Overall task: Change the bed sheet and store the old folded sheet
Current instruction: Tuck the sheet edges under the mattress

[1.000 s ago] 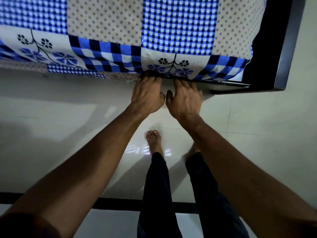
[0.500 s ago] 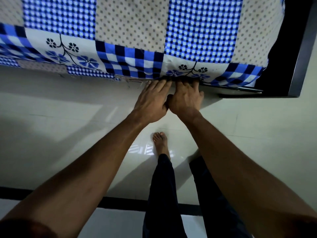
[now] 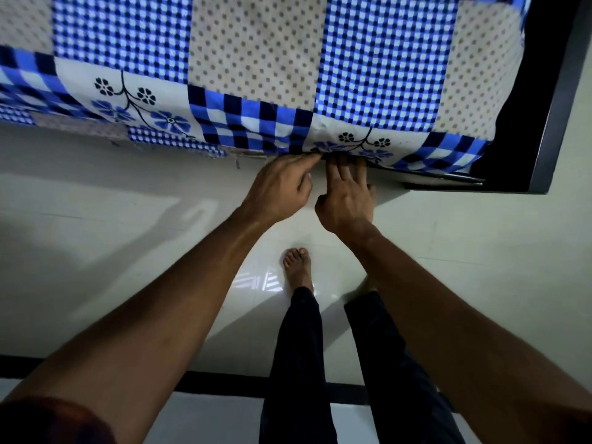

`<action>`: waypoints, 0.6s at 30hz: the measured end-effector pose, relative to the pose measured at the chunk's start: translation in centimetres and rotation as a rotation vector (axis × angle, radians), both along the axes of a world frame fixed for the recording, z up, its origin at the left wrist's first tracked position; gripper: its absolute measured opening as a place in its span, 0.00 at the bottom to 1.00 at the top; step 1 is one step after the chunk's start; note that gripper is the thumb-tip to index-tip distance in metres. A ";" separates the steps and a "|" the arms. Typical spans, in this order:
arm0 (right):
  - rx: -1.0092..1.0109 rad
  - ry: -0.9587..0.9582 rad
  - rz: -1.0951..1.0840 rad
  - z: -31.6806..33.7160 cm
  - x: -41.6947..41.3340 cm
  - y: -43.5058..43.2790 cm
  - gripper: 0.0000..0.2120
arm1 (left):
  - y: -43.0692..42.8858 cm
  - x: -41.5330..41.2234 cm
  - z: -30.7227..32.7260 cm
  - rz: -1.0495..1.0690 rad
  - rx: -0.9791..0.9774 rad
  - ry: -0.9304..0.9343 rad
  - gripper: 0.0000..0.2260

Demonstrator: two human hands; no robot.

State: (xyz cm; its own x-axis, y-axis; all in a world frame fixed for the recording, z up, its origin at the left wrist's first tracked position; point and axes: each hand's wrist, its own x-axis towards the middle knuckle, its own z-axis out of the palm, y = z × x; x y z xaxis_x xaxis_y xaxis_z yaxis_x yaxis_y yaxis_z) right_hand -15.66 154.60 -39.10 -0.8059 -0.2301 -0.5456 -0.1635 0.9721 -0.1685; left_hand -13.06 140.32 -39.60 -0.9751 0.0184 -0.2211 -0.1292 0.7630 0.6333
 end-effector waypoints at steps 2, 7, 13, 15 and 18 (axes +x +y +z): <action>0.021 -0.025 -0.042 0.1 -0.1 -1.1 0.40 | -0.6 1.4 0.1 -0.001 -0.035 0.021 0.24; 0.103 -0.080 -0.109 1.3 -1.4 -2.7 0.37 | -1.1 2.0 -0.9 -0.160 -0.315 -0.126 0.34; 0.144 -0.160 -0.064 2.2 -2.6 -3.0 0.31 | -0.5 0.9 0.4 -0.018 -0.312 -0.021 0.25; 0.136 -0.189 -0.079 2.4 -2.7 -3.3 0.31 | -0.2 0.8 0.8 -0.022 -0.331 -0.039 0.26; 0.095 -0.245 -0.126 3.0 -3.1 -3.4 0.29 | -0.2 0.2 0.6 -0.050 -0.386 -0.165 0.32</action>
